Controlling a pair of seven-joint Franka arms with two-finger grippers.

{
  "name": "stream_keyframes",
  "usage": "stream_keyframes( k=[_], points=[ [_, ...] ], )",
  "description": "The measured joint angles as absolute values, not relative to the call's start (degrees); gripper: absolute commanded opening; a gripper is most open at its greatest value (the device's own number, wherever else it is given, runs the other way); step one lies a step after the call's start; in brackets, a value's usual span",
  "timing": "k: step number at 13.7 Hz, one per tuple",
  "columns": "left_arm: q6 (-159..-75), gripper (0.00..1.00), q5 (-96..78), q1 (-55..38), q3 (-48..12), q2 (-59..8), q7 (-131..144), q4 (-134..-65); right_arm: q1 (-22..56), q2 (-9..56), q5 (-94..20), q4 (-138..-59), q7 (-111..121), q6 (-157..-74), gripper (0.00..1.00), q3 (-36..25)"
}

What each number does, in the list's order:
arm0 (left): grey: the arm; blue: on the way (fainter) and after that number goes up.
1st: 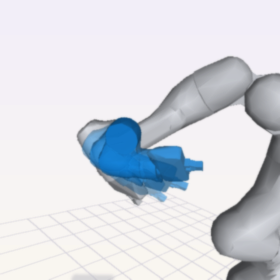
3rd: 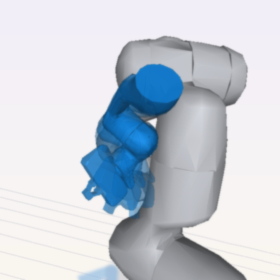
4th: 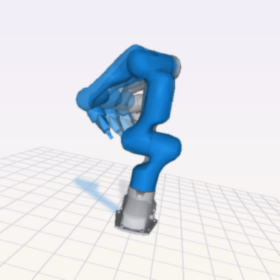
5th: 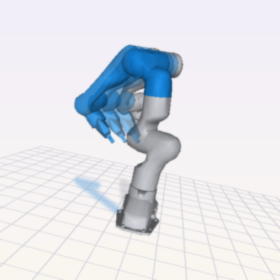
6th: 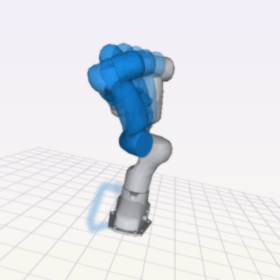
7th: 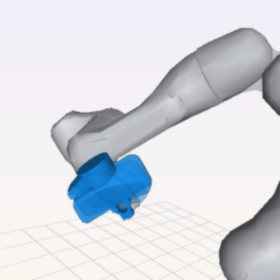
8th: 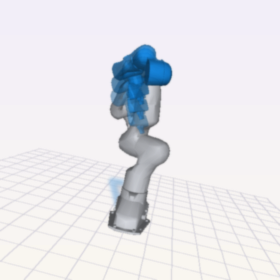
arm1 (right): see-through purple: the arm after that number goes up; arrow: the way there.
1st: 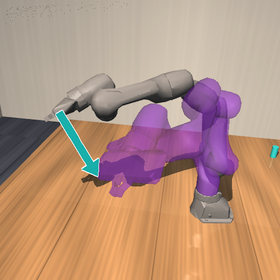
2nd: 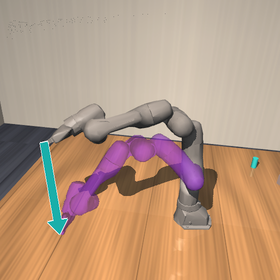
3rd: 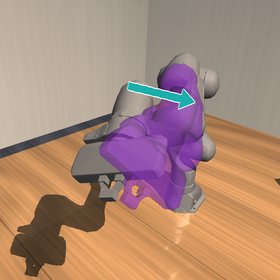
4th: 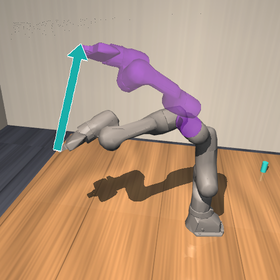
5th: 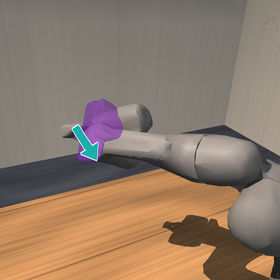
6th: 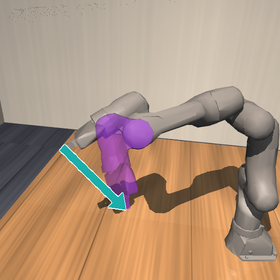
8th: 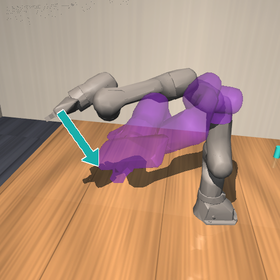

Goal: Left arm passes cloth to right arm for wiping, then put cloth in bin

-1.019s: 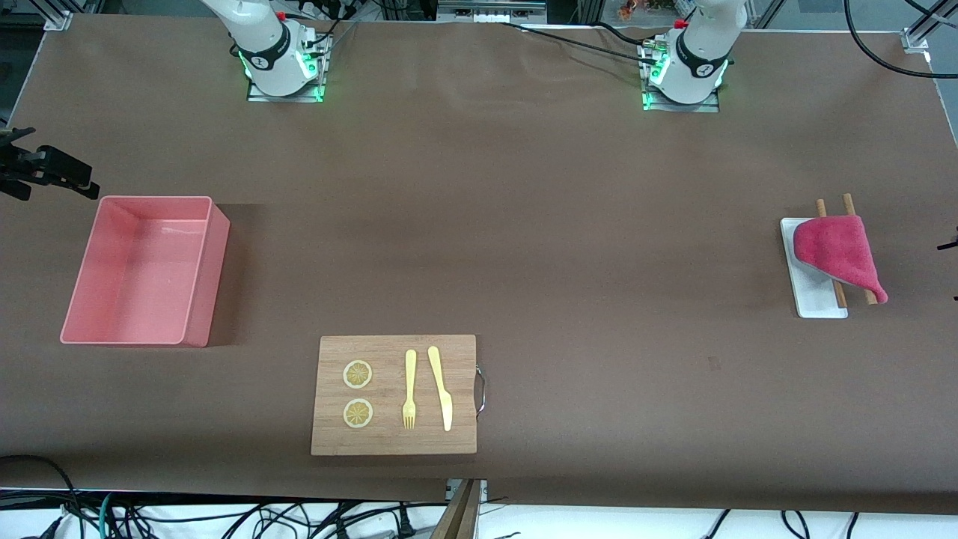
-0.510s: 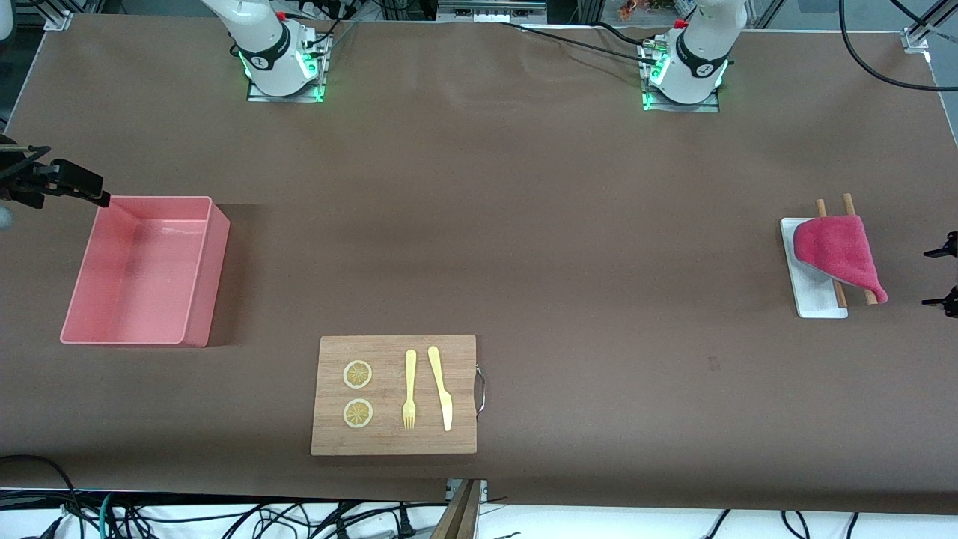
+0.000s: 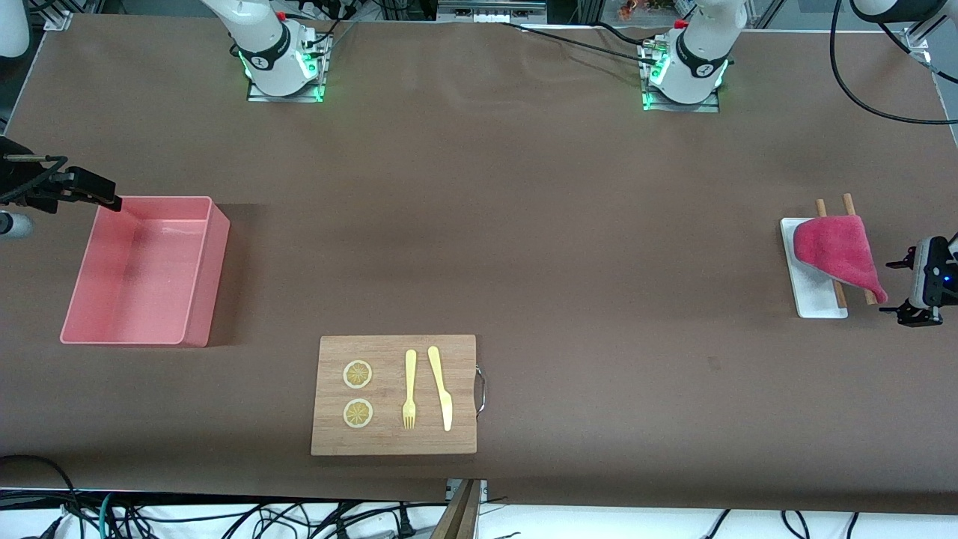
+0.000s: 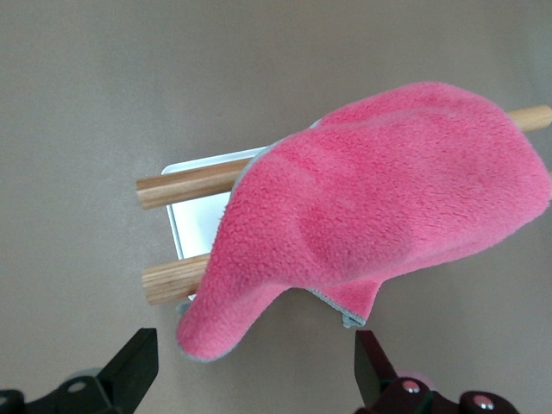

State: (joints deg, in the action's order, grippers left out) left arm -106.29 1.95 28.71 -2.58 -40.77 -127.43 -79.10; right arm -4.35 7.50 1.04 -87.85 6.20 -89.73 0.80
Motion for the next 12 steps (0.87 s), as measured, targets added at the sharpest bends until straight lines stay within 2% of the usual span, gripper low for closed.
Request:
stream_keyframes(
  k=[1,3,4,5,6,7,8,9,12],
  points=[
    [-106.4,0.73,2.0,28.6,-2.6,-40.9,-127.5,-79.1,-4.3,7.8,1.0,-88.0,6.2,-89.7,1.0,0.8],
    [-106.4,0.63,2.0,28.2,-2.6,-40.9,-127.6,-79.1,-4.3,8.4,1.0,-88.0,6.2,-89.9,1.0,0.8],
    [-106.4,0.63,2.0,28.0,-2.6,-41.0,-127.6,-79.1,-4.3,8.5,1.0,-88.0,6.2,-89.9,1.0,0.8],
    [-106.4,0.54,2.0,27.9,-2.6,-41.0,-127.6,-79.1,-4.3,8.5,1.0,-88.0,6.2,-89.9,1.0,0.8],
    [-106.4,0.4,2.0,27.9,-2.6,-41.0,-127.6,-79.1,-4.3,8.5,1.0,-88.0,6.1,-89.9,1.0,0.8],
    [-106.4,0.36,2.0,27.8,-2.6,-41.0,-127.6,-79.1,-4.3,8.5,1.0,-88.0,5.5,-89.9,1.0,0.9],
    [-106.4,0.21,2.0,27.8,-2.6,-41.0,-127.6,-79.1,-4.3,8.5,1.0,-88.0,4.2,-89.9,1.0,1.1],
    [-106.4,0.11,2.0,27.8,-2.6,-41.0,-127.6,-79.1,-4.3,8.5,1.0,-88.0,2.2,-89.9,1.0,1.7],
    [-106.4,0.04,2.0,27.8,-2.6,-41.0,-127.7,-78.8,-4.3,8.5,1.0,-88.0,-6.6,-89.9,1.0,4.9]
  ],
)
